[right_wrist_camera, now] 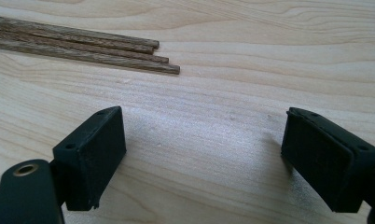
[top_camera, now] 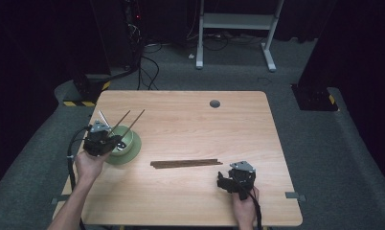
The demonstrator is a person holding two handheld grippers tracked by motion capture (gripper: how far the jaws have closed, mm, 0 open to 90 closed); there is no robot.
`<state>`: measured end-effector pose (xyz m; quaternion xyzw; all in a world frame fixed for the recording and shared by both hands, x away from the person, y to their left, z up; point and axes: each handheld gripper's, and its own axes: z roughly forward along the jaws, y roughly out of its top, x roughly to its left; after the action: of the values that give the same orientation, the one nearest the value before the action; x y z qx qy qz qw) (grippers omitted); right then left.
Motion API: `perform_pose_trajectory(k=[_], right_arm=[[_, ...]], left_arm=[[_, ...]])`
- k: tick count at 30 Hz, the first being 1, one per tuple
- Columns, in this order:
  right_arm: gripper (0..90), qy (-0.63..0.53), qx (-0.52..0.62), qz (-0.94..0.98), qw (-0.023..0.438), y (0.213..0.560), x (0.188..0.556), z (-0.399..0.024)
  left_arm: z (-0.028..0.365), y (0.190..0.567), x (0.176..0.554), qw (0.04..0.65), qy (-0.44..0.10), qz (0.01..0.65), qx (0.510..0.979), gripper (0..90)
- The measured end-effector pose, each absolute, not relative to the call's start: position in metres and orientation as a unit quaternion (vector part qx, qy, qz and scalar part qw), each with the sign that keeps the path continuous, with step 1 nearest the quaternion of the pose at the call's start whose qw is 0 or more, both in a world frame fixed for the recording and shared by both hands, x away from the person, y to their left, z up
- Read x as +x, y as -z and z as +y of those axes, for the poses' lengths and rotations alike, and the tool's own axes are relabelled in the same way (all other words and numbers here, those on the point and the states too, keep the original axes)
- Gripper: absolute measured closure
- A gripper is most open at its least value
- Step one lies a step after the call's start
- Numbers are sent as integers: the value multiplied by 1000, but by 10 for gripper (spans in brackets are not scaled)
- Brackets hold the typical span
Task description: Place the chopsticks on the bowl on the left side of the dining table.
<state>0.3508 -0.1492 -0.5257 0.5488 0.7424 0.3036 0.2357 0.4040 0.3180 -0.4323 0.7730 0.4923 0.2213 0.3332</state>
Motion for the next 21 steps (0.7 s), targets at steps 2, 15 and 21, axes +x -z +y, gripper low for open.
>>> perform_pose_trajectory(k=[2, 15, 21], right_arm=[[133, -304, 548, 743, 236, 526, 351, -149], [133, -304, 548, 743, 236, 526, 351, -149], [133, -304, 548, 743, 236, 526, 351, -149]], left_arm=[[320, 434, 404, 330, -222, 496, 772, 847], [336, 444, 405, 314, -223, 514, 766, 847], [340, 445, 407, 309, -225, 520, 764, 847]])
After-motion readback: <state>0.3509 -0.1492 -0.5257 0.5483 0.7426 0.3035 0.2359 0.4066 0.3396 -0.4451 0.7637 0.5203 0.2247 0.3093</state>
